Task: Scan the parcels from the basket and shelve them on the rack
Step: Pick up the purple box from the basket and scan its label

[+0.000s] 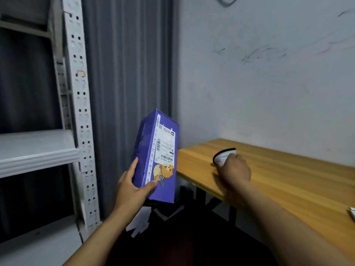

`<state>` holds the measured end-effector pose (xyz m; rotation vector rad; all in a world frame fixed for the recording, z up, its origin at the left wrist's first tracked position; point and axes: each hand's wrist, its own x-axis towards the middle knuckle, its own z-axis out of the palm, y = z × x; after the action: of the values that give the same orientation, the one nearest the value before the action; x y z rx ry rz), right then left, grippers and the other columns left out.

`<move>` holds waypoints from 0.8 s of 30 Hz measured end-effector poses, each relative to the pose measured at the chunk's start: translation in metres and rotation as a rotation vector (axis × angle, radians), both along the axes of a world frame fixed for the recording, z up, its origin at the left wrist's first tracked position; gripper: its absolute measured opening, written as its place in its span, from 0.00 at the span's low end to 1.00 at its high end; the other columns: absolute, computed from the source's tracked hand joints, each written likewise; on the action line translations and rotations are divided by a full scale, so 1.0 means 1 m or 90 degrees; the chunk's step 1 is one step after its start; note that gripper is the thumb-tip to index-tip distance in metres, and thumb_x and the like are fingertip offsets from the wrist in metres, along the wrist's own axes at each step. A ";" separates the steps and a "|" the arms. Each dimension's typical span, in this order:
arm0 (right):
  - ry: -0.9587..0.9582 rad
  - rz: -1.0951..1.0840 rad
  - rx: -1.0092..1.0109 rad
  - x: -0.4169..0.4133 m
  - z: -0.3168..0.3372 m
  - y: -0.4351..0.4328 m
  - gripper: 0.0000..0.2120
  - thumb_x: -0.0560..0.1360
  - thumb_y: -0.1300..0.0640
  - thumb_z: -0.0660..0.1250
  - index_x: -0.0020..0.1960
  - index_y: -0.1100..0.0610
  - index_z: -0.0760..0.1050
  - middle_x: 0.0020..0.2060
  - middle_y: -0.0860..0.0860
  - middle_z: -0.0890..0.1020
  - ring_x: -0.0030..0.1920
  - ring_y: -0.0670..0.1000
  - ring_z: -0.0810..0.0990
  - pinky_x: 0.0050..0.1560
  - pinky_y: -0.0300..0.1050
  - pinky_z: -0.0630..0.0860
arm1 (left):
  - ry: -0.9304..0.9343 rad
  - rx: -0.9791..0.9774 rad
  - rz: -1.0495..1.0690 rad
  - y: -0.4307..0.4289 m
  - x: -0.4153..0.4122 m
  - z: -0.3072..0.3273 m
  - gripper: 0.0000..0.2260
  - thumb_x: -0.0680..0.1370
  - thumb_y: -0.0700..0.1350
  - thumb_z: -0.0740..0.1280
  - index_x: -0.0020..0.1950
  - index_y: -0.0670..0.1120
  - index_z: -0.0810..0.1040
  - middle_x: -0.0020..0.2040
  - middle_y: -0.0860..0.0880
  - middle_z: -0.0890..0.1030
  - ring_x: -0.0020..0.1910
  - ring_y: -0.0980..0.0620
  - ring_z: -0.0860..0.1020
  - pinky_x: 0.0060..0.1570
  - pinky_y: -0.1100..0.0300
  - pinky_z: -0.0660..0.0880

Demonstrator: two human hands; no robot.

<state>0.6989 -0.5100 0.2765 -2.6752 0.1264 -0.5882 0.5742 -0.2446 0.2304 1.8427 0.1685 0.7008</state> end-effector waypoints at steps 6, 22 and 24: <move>0.072 0.002 0.054 0.032 -0.018 -0.003 0.27 0.73 0.43 0.70 0.63 0.61 0.73 0.57 0.58 0.80 0.56 0.59 0.78 0.48 0.48 0.74 | 0.017 0.002 0.001 0.003 0.019 -0.014 0.41 0.66 0.46 0.79 0.73 0.63 0.63 0.65 0.51 0.74 0.59 0.51 0.77 0.59 0.48 0.76; 0.110 0.287 0.670 -0.077 0.006 0.034 0.28 0.75 0.61 0.65 0.73 0.54 0.64 0.43 0.57 0.82 0.39 0.54 0.81 0.29 0.39 0.71 | -0.035 -0.061 0.027 0.004 -0.075 0.006 0.37 0.70 0.42 0.76 0.75 0.56 0.63 0.61 0.53 0.76 0.56 0.52 0.77 0.57 0.49 0.77; 0.108 0.372 0.705 -0.101 0.009 0.046 0.20 0.72 0.66 0.64 0.63 0.57 0.72 0.38 0.57 0.79 0.33 0.53 0.77 0.30 0.40 0.71 | -0.048 -0.076 0.034 0.009 -0.100 0.007 0.37 0.70 0.41 0.76 0.74 0.56 0.64 0.60 0.53 0.76 0.54 0.56 0.78 0.52 0.54 0.78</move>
<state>0.5980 -0.4638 0.2853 -1.5496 -0.2226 -0.0356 0.4741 -0.2355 0.2375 1.7001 0.2059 0.7802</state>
